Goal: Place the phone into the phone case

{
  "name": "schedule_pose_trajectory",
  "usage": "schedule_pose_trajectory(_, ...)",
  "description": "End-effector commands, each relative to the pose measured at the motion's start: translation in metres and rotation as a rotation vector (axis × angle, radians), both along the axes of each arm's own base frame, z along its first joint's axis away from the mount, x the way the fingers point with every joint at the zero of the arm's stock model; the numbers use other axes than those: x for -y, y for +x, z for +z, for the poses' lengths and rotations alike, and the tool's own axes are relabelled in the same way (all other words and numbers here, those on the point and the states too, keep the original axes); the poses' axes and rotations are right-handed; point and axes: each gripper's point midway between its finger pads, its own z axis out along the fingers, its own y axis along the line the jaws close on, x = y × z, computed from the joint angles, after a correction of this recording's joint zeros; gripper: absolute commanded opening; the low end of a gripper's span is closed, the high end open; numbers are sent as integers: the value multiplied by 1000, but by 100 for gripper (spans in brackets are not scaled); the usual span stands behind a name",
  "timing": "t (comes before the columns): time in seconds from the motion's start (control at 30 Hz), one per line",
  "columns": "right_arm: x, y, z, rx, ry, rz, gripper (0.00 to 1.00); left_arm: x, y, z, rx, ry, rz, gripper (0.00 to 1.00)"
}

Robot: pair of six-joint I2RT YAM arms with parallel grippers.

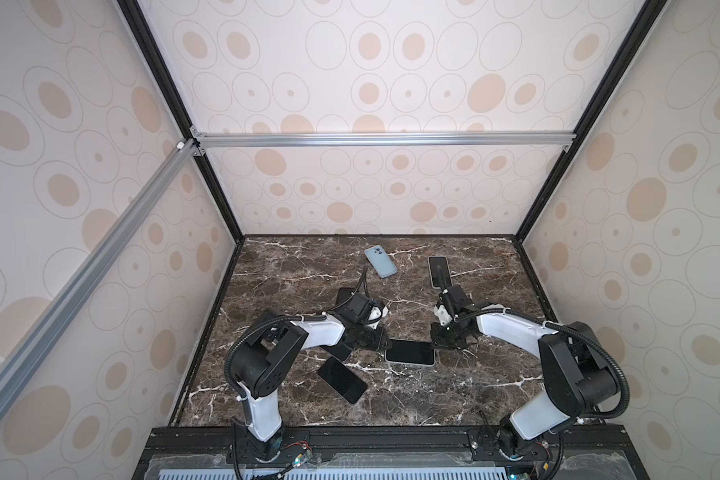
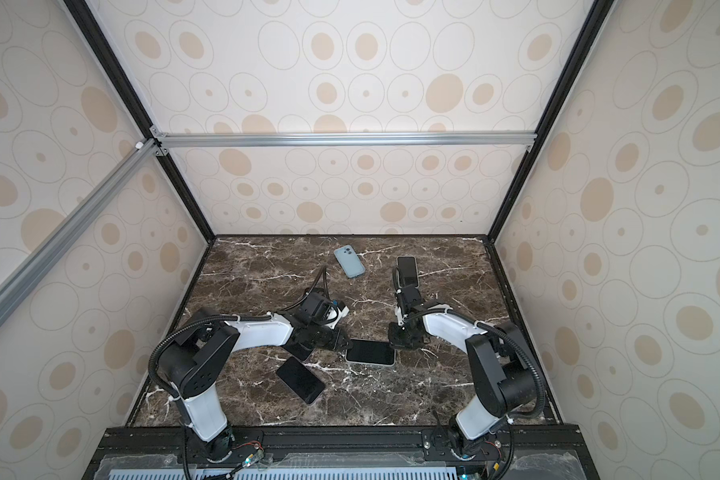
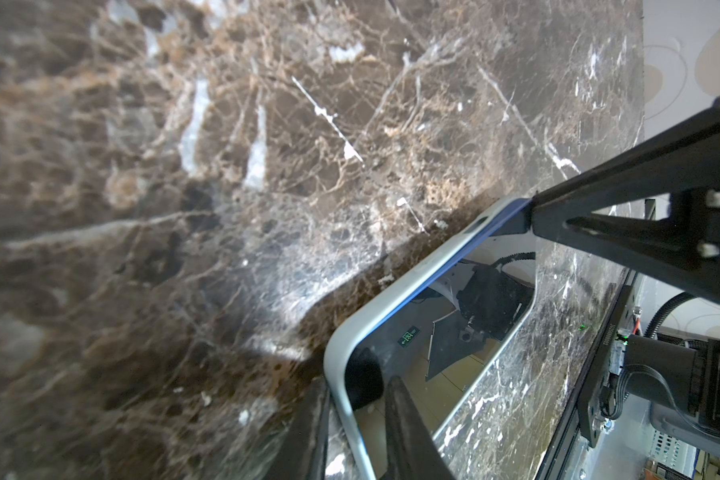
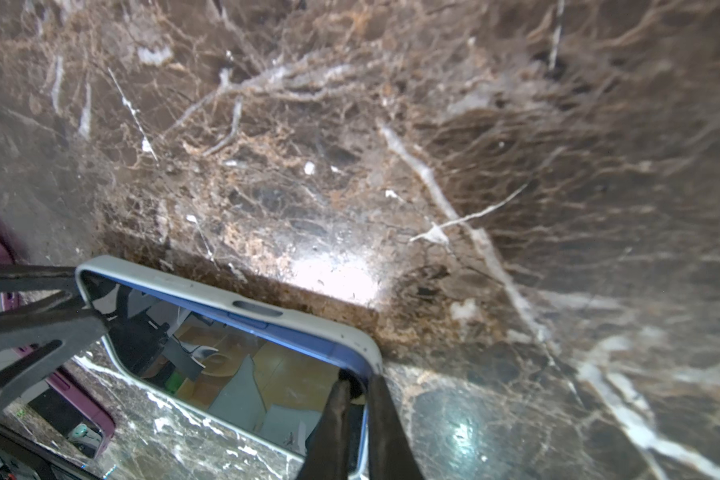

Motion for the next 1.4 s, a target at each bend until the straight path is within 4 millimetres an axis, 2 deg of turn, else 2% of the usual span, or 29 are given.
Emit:
schedule_pose_trajectory(0.0,37,-40,-52,-173,-186,-25,12,1,1,-6,-18,13,-1,26)
schedule_pose_trajectory(0.47,30,-52,-70,-221,-293,32,10,1,0,-8,-25,14,-4,25)
schedule_pose_trajectory(0.8,23,-50,-61,-167,-411,120,10,2,1,-3,-12,9,-6,25)
schedule_pose_trajectory(1.1,2,-30,-30,-30,-477,202,15,0,15,20,90,11,4,25)
schedule_pose_trajectory(1.2,-6,-20,-10,26,-445,199,18,-1,20,32,138,5,10,25)
schedule_pose_trajectory(1.37,-23,1,34,184,-357,235,29,-2,27,58,213,-31,18,25)
